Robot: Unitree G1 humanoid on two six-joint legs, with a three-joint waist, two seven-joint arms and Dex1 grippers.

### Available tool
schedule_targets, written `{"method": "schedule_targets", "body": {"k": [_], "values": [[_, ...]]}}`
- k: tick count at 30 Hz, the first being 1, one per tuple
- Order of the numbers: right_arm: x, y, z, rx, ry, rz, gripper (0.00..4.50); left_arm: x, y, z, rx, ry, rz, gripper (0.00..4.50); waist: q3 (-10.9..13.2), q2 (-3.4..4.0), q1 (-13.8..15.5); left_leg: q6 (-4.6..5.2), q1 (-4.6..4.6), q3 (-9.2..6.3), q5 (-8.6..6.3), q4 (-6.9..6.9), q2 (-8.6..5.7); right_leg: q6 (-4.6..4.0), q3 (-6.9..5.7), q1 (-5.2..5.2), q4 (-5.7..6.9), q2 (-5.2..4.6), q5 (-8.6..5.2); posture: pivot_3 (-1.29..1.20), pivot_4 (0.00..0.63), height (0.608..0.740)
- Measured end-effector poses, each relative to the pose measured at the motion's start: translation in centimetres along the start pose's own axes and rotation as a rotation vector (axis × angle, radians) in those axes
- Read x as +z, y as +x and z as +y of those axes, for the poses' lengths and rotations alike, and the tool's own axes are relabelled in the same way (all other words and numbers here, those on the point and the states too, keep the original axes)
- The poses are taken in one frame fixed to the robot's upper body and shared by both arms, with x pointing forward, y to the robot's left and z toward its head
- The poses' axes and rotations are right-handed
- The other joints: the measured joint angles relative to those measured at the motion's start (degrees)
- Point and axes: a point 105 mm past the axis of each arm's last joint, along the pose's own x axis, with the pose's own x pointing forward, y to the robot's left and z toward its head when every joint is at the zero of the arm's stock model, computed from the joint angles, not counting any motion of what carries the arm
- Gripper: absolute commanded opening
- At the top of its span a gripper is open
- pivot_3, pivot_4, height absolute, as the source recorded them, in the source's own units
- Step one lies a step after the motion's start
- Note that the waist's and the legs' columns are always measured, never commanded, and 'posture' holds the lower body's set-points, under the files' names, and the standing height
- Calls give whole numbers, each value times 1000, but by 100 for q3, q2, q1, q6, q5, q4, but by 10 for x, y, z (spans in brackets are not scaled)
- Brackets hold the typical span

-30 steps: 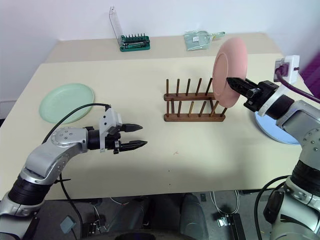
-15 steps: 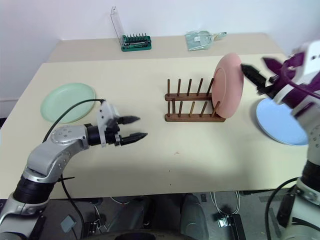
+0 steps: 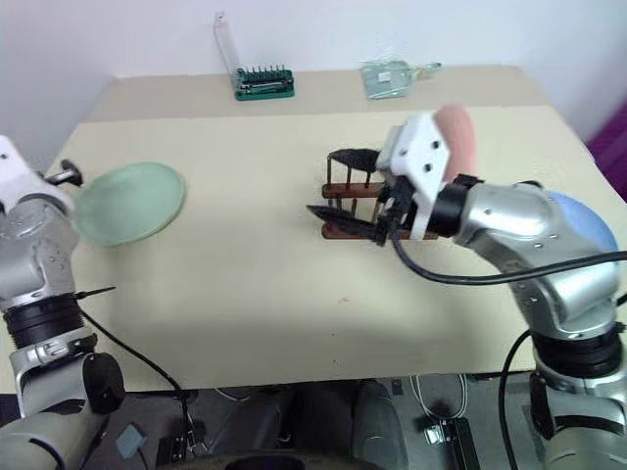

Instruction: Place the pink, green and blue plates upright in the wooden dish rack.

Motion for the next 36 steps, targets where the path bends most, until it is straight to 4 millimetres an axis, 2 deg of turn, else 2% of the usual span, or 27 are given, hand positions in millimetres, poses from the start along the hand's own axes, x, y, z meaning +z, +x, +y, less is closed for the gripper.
{"method": "schedule_targets", "body": {"k": [4,7,8,10,11,16,17,20,22,23,25,28,30,33,36], "values": [[-12,8,11,37,18,12,3700,-37,-4,-9,-99,30,188,4478,-2,-5,76,-8,2,-9,5,2,2,0,-8,1,6,1,0,0,150,735],[-20,11,19,60,49,18,3700,-52,-8,-15,-136,30,276,4478,-3,-6,42,-13,5,-8,7,0,6,-1,-7,-1,9,4,1,0,150,735],[-21,11,20,62,53,19,3700,-57,-9,-17,-148,27,299,4239,-3,-6,28,-14,7,-4,7,-2,9,-1,-7,-3,10,5,1,0,150,735],[-22,12,23,61,55,23,3700,-67,-12,-25,-187,-18,357,3598,-3,-6,29,-14,9,-4,7,-4,10,-2,-8,-3,9,6,0,0,150,735],[-23,12,26,65,58,23,3700,-72,-13,-29,-205,-38,384,3086,-3,-7,30,-14,8,-4,7,-4,10,-2,-8,-3,9,6,0,0,150,735],[-30,14,30,54,52,52,3700,-70,-11,-27,-167,-110,390,448,-5,-9,45,-15,10,0,8,-3,10,-3,-7,-1,9,4,1,0,150,735],[-31,14,29,44,51,59,3700,-67,-10,-27,-164,-128,375,37,-5,-9,46,-15,10,0,8,-3,10,-3,-7,-1,9,4,1,0,150,735],[-36,14,25,11,16,88,3700,-49,-8,-40,-226,-94,286,37,-6,-9,55,-16,10,2,8,-2,9,-3,-7,0,9,4,2,0,150,735],[-42,17,18,-20,-29,125,4227,-29,-15,-70,-381,-52,168,0,-5,-11,81,-16,7,0,8,1,6,-5,-9,3,8,1,4,0,150,735],[-45,18,13,-35,-64,147,4484,-16,-25,-91,-484,-31,96,0,-4,-14,88,-15,4,-1,8,4,4,-6,-10,4,7,0,4,0,150,735],[-50,18,8,-44,-140,187,4484,7,-48,-126,-651,-8,-16,0,-5,-16,67,-15,4,0,7,4,4,-5,-10,4,4,0,5,0,150,735],[-56,24,-4,-75,-337,242,4484,42,-85,-166,-848,-4,-150,0,-4,-16,-34,-15,6,17,7,-5,13,-5,-7,-9,6,1,5,0,150,735],[-52,33,-18,-118,-479,248,4484,60,-111,-186,-953,-31,-208,0,-4,-16,-129,-15,7,22,7,-8,17,-5,-8,-11,7,3,5,0,150,735],[-47,45,-34,-167,-646,252,4484,72,-145,-208,-1084,-44,-236,0,-4,-16,-191,-15,10,27,7,-13,19,-5,-6,-13,6,3,5,0,150,735],[-54,50,-44,-197,-751,284,4484,70,-162,-219,-1144,-50,-200,0,-4,-16,-222,-14,9,27,7,-13,18,-5,-6,-13,4,3,5,0,150,735]]}}
